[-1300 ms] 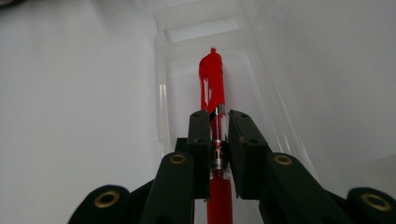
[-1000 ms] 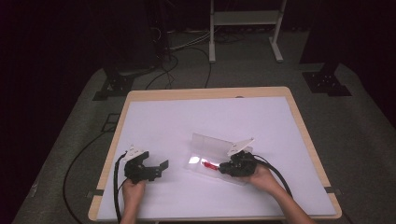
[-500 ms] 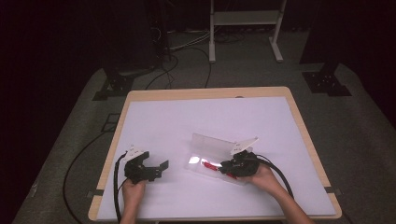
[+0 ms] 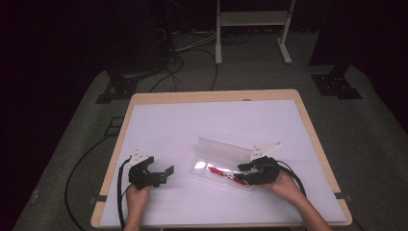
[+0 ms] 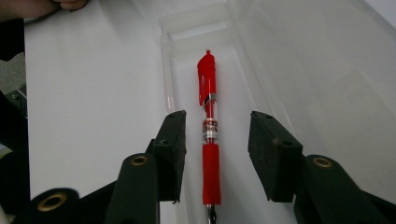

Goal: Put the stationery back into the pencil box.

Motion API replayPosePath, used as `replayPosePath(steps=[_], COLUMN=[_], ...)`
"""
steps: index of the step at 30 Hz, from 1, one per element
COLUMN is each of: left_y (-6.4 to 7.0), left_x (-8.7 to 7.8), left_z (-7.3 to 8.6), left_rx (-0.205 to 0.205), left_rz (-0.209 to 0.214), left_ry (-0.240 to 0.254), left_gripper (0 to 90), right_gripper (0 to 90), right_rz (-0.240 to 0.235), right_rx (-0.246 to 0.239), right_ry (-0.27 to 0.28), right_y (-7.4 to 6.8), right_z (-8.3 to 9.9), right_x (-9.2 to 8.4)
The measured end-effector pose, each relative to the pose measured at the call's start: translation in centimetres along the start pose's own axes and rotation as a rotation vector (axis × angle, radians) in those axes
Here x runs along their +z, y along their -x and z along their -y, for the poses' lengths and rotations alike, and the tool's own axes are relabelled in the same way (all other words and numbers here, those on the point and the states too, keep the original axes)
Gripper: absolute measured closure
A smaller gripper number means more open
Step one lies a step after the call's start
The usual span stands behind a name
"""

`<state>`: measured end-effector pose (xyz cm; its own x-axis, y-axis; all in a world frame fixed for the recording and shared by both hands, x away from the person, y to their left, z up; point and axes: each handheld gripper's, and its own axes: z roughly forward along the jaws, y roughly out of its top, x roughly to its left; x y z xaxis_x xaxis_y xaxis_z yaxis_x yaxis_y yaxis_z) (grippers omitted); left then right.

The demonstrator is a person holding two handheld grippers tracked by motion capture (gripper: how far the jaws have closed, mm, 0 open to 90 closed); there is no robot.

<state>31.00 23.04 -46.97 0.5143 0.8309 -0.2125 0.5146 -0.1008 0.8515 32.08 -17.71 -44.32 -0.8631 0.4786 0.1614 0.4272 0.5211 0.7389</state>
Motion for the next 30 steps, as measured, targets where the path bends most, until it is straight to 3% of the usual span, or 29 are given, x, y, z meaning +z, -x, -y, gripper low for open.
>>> replayPosePath(steps=[8, 30], left_y=[0.0, 0.0], left_x=[0.0, 0.0], left_z=[0.0, 0.0], left_rx=[0.004, 0.004], left_rz=[0.000, -0.001], left_ry=[-0.001, -0.002], left_gripper=[0.0, 0.0], right_gripper=[51.4, 44.1], right_rz=[0.013, 0.028], right_rx=[0.017, 0.021], right_ry=[0.004, 0.010], right_y=[0.4, 0.6], right_z=[0.8, 1.5], right_x=[-1.4, -3.2])
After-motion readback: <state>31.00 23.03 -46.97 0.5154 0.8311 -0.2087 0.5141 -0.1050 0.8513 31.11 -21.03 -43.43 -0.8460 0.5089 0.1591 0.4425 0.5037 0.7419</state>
